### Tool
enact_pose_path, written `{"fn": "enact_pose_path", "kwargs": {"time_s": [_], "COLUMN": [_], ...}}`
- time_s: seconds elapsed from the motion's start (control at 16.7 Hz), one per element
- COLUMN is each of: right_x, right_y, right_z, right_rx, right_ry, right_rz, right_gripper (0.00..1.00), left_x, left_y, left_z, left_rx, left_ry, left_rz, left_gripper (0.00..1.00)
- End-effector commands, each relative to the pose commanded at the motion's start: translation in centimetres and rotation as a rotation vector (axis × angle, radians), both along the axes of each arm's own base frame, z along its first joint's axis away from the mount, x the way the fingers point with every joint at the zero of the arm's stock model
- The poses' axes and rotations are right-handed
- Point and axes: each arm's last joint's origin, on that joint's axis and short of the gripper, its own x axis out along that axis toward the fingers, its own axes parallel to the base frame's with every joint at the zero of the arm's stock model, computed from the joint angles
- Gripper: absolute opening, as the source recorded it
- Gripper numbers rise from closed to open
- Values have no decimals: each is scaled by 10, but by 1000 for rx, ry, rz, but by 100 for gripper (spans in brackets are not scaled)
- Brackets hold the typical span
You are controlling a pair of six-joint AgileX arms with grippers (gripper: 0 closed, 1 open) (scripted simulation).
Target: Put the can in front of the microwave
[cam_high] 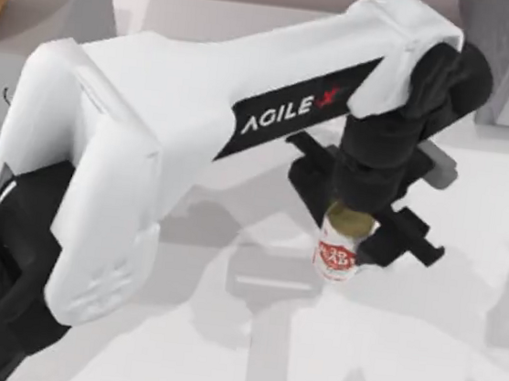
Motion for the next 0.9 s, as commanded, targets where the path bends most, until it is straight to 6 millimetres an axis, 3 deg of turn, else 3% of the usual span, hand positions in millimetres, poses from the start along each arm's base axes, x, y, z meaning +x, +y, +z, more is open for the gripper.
{"fn": "enact_pose_path", "kwargs": {"time_s": [0.18,0.54,0.72,0.9], "right_x": [0,0,0,0], "right_y": [0,0,0,0], "right_z": [0,0,0,0], "right_rx": [0,0,0,0], "right_ry": [0,0,0,0], "right_rz": [0,0,0,0], "right_gripper": [100,100,100,100], "left_x": [-1,-1,1,4], "left_y": [1,4,31,85], "left_z": [15,17,33,57], "left_rx": [3,6,18,19], "left_ry": [3,8,39,72], "left_rz": [-2,-4,-2,35], "left_gripper": [0,0,0,0]}}
